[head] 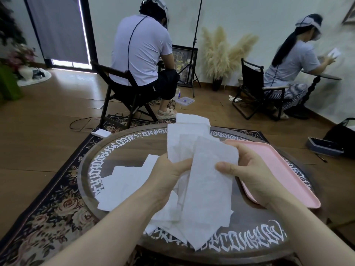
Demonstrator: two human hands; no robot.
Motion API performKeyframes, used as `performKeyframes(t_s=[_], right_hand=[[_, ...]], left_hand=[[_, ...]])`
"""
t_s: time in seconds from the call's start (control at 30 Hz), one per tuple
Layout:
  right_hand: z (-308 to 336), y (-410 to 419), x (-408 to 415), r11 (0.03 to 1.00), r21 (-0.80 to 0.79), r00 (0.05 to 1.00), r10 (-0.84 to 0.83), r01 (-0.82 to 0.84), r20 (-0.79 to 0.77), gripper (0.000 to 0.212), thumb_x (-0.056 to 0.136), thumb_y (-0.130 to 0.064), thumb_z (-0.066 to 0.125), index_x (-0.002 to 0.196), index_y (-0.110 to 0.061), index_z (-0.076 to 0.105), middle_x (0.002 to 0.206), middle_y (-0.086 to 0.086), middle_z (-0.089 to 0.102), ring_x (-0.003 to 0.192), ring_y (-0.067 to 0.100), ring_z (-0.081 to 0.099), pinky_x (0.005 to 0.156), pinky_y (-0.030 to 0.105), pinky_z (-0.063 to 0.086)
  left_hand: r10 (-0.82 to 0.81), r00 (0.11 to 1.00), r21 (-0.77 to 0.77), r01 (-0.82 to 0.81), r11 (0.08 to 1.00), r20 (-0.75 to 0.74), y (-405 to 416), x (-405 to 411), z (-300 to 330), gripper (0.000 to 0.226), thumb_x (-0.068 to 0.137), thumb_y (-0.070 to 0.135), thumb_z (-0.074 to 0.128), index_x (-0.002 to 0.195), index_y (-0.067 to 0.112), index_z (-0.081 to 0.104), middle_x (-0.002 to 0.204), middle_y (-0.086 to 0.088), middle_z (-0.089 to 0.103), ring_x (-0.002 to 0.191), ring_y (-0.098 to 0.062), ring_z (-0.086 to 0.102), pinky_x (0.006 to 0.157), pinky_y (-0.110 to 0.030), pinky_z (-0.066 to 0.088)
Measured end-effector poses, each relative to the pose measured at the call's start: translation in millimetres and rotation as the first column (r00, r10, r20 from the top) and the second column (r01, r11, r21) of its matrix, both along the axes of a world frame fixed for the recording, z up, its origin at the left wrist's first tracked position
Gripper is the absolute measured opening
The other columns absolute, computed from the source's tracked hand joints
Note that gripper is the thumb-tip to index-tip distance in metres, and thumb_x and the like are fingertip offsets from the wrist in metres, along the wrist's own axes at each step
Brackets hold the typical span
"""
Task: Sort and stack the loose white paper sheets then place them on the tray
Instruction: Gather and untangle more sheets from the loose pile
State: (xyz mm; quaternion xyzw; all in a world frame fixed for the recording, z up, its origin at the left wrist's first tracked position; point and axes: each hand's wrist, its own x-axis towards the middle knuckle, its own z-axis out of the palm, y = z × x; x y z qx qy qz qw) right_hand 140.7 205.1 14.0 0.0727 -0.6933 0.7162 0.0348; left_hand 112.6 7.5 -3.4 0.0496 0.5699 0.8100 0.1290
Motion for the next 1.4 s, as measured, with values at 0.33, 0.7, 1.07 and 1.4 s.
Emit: performKeyframes(t_s=[0.33, 0.7, 1.07, 1.4], right_hand=[[-3, -17, 15, 0.953, -0.200, 0.973, -0.215, 0.227, 0.079, 0.020, 0.082, -0.012, 0.067, 0.101, -0.008, 0.069, 0.094, 0.005, 0.078, 0.077, 0.015, 0.075, 0.057, 0.023, 0.057], [-1, -8, 5, 0.982, -0.016, 0.982, -0.186, 0.187, 0.039, 0.037, 0.066, -0.033, 0.076, 0.095, -0.010, 0.076, 0.098, 0.011, 0.077, 0.086, 0.025, 0.074, 0.066, 0.031, 0.060], [-2, -20, 4, 0.977, -0.016, 0.977, -0.210, 0.211, 0.031, 0.040, 0.073, -0.034, 0.074, 0.105, -0.010, 0.072, 0.104, 0.007, 0.076, 0.096, 0.028, 0.073, 0.083, 0.044, 0.058], [-2, -23, 4, 0.979, -0.011, 0.979, -0.204, 0.204, -0.019, 0.036, 0.074, -0.031, 0.073, 0.102, -0.009, 0.071, 0.100, 0.006, 0.077, 0.088, 0.021, 0.074, 0.066, 0.028, 0.059]], left_hand=[[0.177, 0.984, 0.065, -0.177, 0.982, 0.007, 2, 1, -2, 0.025, 0.075, 0.007, 0.078, 0.099, 0.009, 0.072, 0.097, -0.006, 0.077, 0.092, -0.024, 0.073, 0.080, -0.038, 0.057], [0.207, 0.978, 0.067, -0.207, 0.976, 0.016, 7, 3, -4, 0.025, 0.078, 0.007, 0.078, 0.102, 0.012, 0.071, 0.098, -0.002, 0.077, 0.093, -0.021, 0.073, 0.088, -0.041, 0.057], [0.188, 0.982, 0.086, -0.187, 0.979, -0.002, 10, 6, -4, 0.048, 0.058, 0.025, 0.082, 0.103, 0.013, 0.071, 0.097, -0.001, 0.077, 0.093, -0.020, 0.073, 0.082, -0.039, 0.057], [0.170, 0.986, 0.090, -0.169, 0.982, -0.003, 11, 7, -3, 0.057, 0.053, 0.031, 0.085, 0.106, 0.013, 0.072, 0.101, -0.002, 0.077, 0.095, -0.021, 0.073, 0.084, -0.040, 0.057]])
